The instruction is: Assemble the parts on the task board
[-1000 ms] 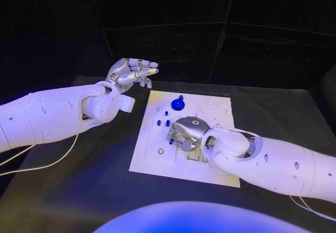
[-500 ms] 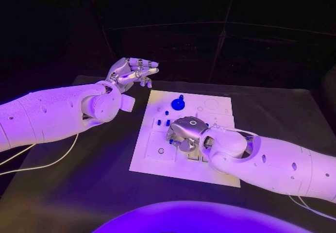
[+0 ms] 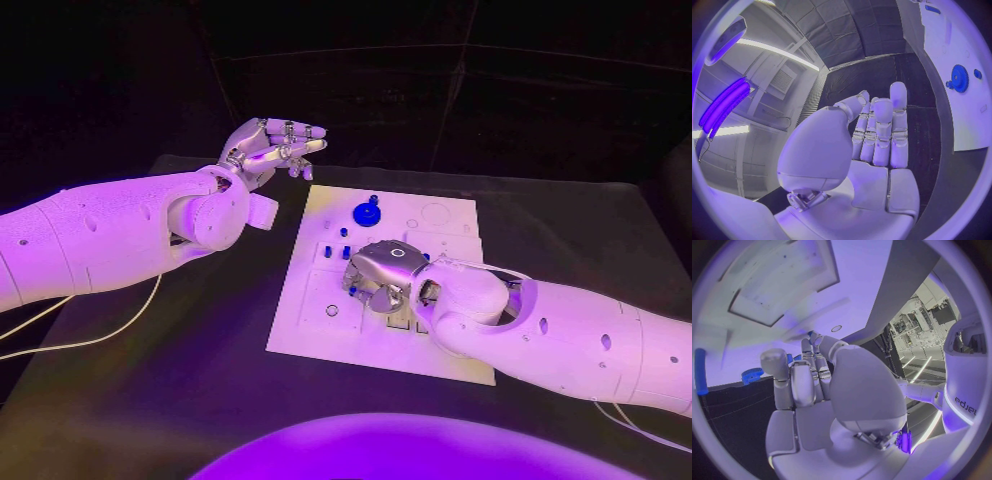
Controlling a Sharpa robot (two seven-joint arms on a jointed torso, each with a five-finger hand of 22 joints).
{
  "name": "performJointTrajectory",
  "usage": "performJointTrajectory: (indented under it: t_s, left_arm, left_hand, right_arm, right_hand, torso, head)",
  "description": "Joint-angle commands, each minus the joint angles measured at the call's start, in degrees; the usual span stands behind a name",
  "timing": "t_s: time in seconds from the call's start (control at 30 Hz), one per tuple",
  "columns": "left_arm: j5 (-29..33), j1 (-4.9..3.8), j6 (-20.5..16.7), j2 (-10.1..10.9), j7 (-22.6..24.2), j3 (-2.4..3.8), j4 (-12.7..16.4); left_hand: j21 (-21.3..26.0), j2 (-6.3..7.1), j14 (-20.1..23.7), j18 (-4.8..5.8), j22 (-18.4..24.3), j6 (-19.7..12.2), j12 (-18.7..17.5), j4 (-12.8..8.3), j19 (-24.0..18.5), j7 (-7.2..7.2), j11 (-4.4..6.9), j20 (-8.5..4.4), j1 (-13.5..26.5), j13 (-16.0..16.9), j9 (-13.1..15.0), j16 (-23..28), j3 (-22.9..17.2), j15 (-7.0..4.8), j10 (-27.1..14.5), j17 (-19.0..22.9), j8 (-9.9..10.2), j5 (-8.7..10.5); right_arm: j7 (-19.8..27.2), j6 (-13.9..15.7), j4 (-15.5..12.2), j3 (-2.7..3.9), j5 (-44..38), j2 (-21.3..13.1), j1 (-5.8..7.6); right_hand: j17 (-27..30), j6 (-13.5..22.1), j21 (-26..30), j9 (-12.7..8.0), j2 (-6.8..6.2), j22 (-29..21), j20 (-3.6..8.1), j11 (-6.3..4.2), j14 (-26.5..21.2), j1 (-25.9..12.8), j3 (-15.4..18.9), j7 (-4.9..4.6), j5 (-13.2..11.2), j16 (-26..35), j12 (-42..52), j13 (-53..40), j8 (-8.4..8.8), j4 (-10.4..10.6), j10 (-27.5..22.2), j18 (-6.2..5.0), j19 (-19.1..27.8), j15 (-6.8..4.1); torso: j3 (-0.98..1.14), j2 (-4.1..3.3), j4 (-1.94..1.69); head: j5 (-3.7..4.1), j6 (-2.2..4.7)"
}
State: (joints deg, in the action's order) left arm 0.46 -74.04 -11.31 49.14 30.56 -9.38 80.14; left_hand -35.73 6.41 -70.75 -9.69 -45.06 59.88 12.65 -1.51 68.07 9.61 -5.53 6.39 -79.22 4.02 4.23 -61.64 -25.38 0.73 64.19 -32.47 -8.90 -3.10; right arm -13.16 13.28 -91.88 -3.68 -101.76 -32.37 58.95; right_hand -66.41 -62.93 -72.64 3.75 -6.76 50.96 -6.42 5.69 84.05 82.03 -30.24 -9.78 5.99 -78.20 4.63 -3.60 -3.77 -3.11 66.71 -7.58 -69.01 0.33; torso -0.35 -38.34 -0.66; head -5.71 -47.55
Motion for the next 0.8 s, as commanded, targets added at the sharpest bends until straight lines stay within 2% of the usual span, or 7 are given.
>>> performJointTrajectory:
  t_s: [0.03, 0.13, 0.4, 0.67, 0.8]
  left_arm:
    - [0.1, -0.08, 0.7, -0.1, 0.1, 0.04, 0.0]
    - [0.1, -0.08, 0.7, -0.1, 0.1, 0.04, 0.0]
    - [0.1, -0.08, 0.8, 0.0, 0.0, 0.03, -0.1]
    - [0.1, -0.07, 0.7, 0.1, -0.1, 0.02, -0.2]
    - [0.1, -0.07, 0.7, 0.3, -0.2, 0.01, -0.2]
  left_hand:
    - [0.2, -0.14, 0.3, -0.81, 0.1, 0.0, -0.3, -0.4, -0.1, 0.34, -0.25, 0.09, -0.5, 0.0, -0.1, 0.3, 0.0, 0.07, -0.2, 0.0, 0.0, -0.19]
    - [0.2, -0.14, 0.3, -0.81, 0.1, 0.0, -0.3, -0.4, -0.1, 0.34, -0.25, 0.09, -0.5, 0.0, -0.1, 0.3, 0.0, 0.07, -0.2, 0.0, 0.0, -0.19]
    - [0.2, -0.15, 0.3, -0.81, 0.1, -0.1, -0.3, -0.4, -0.1, 0.36, -0.28, 0.10, -0.5, 0.0, -0.1, 0.3, 0.0, 0.09, -0.2, 0.0, 0.0, -0.20]
    - [0.2, -0.15, 0.3, -0.81, 0.1, -0.1, -0.3, -0.4, -0.1, 0.36, -0.28, 0.10, -0.5, 0.0, -0.1, 0.3, 0.0, 0.09, -0.2, 0.0, 0.0, -0.20]
    - [0.2, -0.15, 0.3, -0.81, 0.1, -0.1, -0.3, -0.4, -0.1, 0.36, -0.28, 0.10, -0.5, 0.0, -0.1, 0.3, 0.0, 0.09, -0.2, 0.0, 0.0, -0.20]
  right_arm:
    - [0.3, 0.2, 0.1, -0.05, 0.9, -0.1, 0.00]
    - [0.4, 0.9, 0.1, -0.05, 1.1, -0.2, 0.00]
    - [0.8, 3.7, -1.0, -0.05, 1.3, -1.4, 0.00]
    - [1.1, 7.3, -5.8, 0.05, 1.9, -5.9, 0.18]
    - [0.6, 7.5, -8.2, 0.20, 3.7, -8.7, 1.38]
  right_hand:
    - [0.7, 4.5, 1.2, -0.3, -0.74, -1.7, -0.71, 1.10, 1.4, -1.4, 0.2, -1.21, -0.2, 0.4, -1.1, 0.1, 0.42, 0.0, -3.5, -0.07, 1.3, 1.30]
    - [2.1, 6.6, 2.6, -0.1, -1.35, -4.3, -1.39, 1.82, 1.0, -1.9, 0.7, -1.44, -0.3, 1.2, -1.0, 0.1, 0.33, -0.1, -7.4, -0.57, 2.8, 1.82]
    - [3.3, 8.5, 3.7, -0.1, -1.61, -5.9, -1.63, 1.83, 0.6, -2.2, 1.9, -1.14, -0.3, 1.9, -0.6, 0.0, 0.33, -0.2, -9.1, -0.87, 3.4, 1.87]
    - [3.4, 8.4, 3.7, 0.0, -1.48, -5.9, -1.57, 1.68, 0.7, -2.4, 2.4, -1.04, 0.1, 1.9, 0.2, -0.2, 0.11, -0.1, -8.5, -0.85, 3.2, 1.77]
    - [4.1, 8.2, 4.3, 0.1, -1.67, -7.0, -1.49, 1.49, 0.5, -2.6, 2.9, -0.77, -0.1, 2.3, 0.6, -0.2, 0.05, 0.0, -8.2, -1.05, 3.7, 1.65]
  torso:
    - [-0.02, 0.01, 0.01]
    - [-0.03, 0.02, -0.01]
    - [0.00, 0.03, 0.01]
    - [0.02, 0.10, 0.11]
    - [0.00, 0.11, 0.15]
  head:
    - [0.00, 0.01]
    - [0.05, 0.06]
    - [0.04, 0.11]
    - [0.25, 0.33]
    - [0.54, 0.64]
